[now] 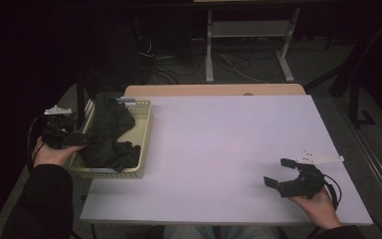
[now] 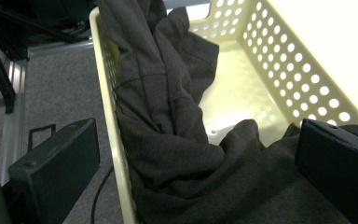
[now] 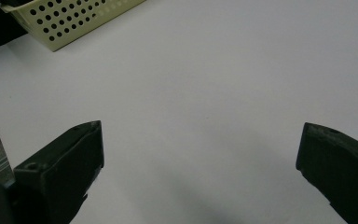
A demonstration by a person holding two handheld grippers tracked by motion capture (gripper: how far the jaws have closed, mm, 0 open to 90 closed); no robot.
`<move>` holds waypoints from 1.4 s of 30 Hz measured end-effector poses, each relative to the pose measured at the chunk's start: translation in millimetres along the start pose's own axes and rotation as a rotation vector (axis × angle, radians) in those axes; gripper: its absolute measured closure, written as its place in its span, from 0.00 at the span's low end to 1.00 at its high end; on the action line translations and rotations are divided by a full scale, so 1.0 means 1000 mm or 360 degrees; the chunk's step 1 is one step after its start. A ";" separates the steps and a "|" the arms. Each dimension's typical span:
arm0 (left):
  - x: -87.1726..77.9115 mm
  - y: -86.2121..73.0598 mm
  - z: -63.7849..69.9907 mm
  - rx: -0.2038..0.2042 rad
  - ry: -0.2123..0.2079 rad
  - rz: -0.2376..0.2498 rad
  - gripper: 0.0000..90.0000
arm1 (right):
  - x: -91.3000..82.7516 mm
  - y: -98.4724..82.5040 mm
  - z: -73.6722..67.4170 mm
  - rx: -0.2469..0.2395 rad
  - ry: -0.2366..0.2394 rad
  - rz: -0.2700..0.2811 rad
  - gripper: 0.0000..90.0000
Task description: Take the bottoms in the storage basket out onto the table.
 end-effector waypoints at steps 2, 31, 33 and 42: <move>0.003 -0.001 -0.001 -0.0005 0.0002 -0.0018 0.00 | 0.000 0.000 0.000 -0.0001 0.0000 -0.0001 0.00; 0.044 0.001 0.012 -0.0092 0.0000 -0.0369 0.06 | 0.002 -0.001 0.000 -0.0012 -0.0011 -0.0026 0.00; 0.047 0.001 0.011 -0.0102 0.0016 -0.0376 0.07 | 0.002 -0.002 0.000 -0.0009 -0.0010 -0.0026 0.00; 0.060 0.001 0.007 -0.0150 0.0099 -0.0453 0.11 | 0.002 -0.002 0.000 -0.0005 -0.0010 -0.0027 0.00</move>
Point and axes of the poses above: each handheld gripper's, and its own axes: x roughly forward along the jaws, y roughly out of its top, z roughly to its right, the point moved 1 cm from there along x, roughly forward along the jaws, and after that the axes turned 2 degrees about x, right-handed, at the moved point
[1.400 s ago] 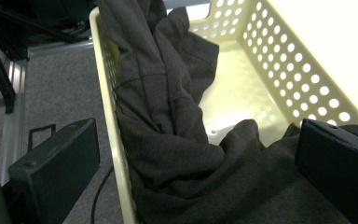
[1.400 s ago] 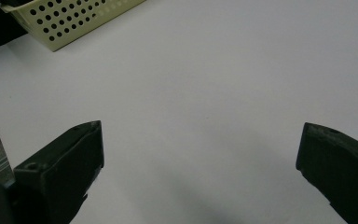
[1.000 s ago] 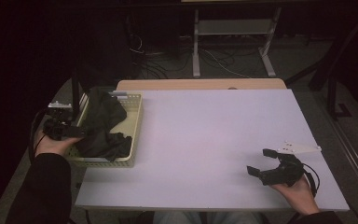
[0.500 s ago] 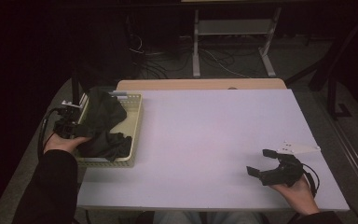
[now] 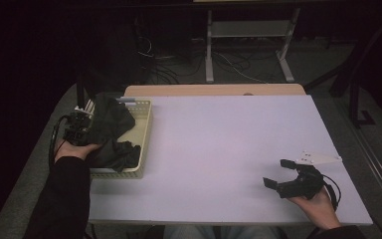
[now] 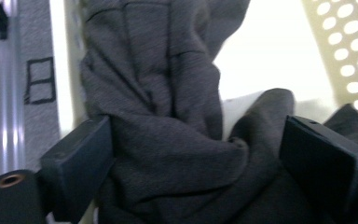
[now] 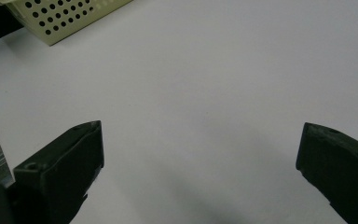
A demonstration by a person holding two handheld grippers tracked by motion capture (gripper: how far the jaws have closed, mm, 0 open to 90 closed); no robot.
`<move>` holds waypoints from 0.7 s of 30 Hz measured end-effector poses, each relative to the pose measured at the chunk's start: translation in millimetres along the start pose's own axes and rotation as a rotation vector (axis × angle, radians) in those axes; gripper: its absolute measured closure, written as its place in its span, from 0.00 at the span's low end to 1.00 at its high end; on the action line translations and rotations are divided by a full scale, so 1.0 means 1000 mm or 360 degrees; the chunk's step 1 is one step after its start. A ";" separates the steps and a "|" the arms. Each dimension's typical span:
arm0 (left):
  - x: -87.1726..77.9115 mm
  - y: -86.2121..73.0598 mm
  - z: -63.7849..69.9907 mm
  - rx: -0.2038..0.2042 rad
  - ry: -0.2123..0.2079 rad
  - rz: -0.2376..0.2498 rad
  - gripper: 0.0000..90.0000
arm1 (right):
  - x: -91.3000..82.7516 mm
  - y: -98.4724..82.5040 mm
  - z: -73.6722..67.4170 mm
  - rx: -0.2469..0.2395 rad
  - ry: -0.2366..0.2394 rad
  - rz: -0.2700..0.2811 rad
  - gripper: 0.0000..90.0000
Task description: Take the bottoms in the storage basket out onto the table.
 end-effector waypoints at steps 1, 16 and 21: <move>0.001 0.000 0.000 -0.0008 0.0013 -0.0006 0.13 | 0.000 0.000 0.000 -0.0005 -0.0001 0.0000 0.00; 0.017 0.009 0.004 0.0012 0.0071 -0.0155 0.22 | 0.000 -0.001 -0.001 -0.0016 0.0006 -0.0002 0.00; 0.019 0.009 -0.001 -0.0023 0.0037 -0.0149 0.30 | 0.000 -0.001 0.000 -0.0016 0.0005 -0.0001 0.00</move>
Point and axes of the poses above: each handheld gripper's, and its own axes: x roughly forward along the jaws, y roughly out of its top, z roughly to its right, the point moved 1 cm from there along x, roughly forward along the jaws, and after that the axes turned 2 degrees about x, right-handed, at the moved point
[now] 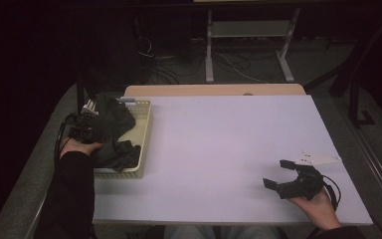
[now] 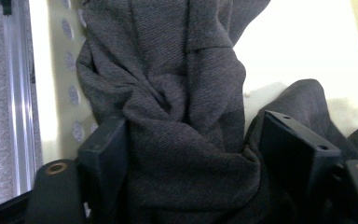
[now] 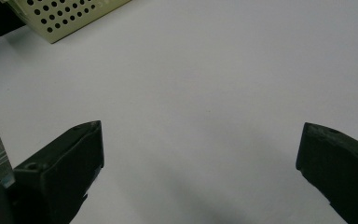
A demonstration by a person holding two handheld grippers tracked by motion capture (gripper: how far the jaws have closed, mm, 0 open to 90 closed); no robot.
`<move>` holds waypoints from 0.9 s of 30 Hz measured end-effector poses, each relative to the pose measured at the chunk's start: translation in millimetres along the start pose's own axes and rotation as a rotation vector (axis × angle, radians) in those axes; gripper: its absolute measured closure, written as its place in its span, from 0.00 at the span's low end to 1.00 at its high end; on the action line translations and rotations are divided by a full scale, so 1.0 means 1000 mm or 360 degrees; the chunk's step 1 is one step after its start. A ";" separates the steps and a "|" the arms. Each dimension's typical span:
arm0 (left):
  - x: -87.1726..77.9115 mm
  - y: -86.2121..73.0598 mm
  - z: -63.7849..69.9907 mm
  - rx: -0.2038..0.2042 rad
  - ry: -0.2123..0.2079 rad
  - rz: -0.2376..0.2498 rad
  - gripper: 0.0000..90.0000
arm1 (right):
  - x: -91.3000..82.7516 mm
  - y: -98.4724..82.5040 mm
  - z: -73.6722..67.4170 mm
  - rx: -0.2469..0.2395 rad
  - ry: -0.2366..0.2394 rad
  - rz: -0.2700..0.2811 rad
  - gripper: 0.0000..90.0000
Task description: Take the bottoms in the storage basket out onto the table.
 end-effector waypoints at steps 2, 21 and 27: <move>0.000 0.000 -0.002 -0.0007 -0.0008 0.0003 0.34 | 0.000 0.000 0.000 -0.0006 0.0004 -0.0008 0.00; 0.006 0.002 -0.001 -0.0028 0.0083 -0.0007 0.65 | 0.001 0.000 -0.001 -0.0012 -0.0009 -0.0018 0.00; 0.004 0.002 -0.003 0.0012 0.0069 -0.0010 0.72 | 0.001 0.000 -0.001 -0.0004 -0.0011 -0.0012 0.00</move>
Point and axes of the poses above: each handheld gripper's, and its own axes: x roughly forward along the jaws, y roughly out of its top, z roughly to its right, the point moved 1 cm from there along x, roughly forward along the jaws, and after that the axes turned 2 degrees about x, right-handed, at the moved point
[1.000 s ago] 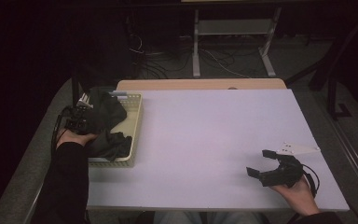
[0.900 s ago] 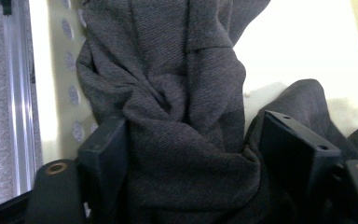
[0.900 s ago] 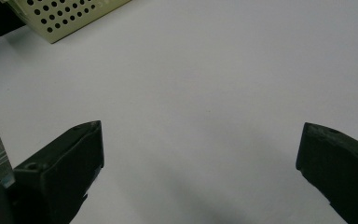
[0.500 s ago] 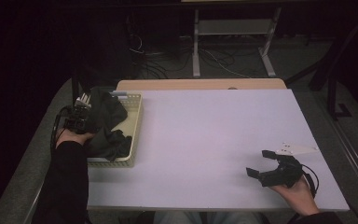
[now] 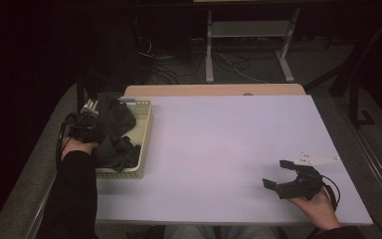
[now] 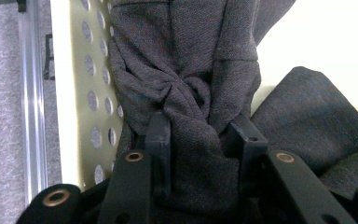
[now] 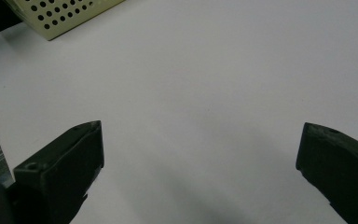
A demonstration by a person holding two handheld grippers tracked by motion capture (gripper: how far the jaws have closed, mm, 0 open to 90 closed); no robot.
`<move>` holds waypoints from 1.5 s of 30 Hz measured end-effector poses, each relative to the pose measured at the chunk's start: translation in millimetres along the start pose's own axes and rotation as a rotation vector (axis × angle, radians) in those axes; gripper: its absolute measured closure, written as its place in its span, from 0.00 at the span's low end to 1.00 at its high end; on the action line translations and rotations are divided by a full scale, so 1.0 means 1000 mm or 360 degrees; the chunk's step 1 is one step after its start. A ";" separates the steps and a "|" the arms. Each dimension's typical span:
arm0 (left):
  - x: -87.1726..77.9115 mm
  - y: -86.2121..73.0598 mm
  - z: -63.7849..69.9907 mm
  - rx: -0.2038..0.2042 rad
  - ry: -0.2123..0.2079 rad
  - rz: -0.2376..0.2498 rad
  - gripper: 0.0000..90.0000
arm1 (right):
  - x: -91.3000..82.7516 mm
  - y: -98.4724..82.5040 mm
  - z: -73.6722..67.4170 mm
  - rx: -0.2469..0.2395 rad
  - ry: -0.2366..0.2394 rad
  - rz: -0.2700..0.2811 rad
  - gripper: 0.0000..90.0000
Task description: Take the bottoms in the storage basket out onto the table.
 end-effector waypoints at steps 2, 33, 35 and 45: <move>-0.001 -0.001 0.001 0.0009 0.0002 0.0012 0.74 | 0.000 0.000 0.000 0.0000 -0.0001 -0.0002 0.00; -0.029 -0.002 -0.005 0.0052 -0.0117 0.0168 0.78 | 0.001 -0.001 0.006 0.0018 -0.0014 -0.0002 0.00; -0.031 -0.001 -0.006 0.0054 -0.0134 0.0174 0.78 | 0.001 -0.001 0.005 0.0010 -0.0012 -0.0008 0.00; -0.046 0.004 -0.009 0.0051 -0.0181 0.0245 0.78 | 0.001 -0.001 0.006 0.0026 -0.0018 -0.0006 0.00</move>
Point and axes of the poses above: each handheld gripper's, and its own axes: x roughly forward along the jaws, y roughly out of its top, z roughly to its right, the point moved 1 cm from there along x, roughly forward along the jaws, and after that the axes turned 2 degrees about x, right-handed, at the moved point
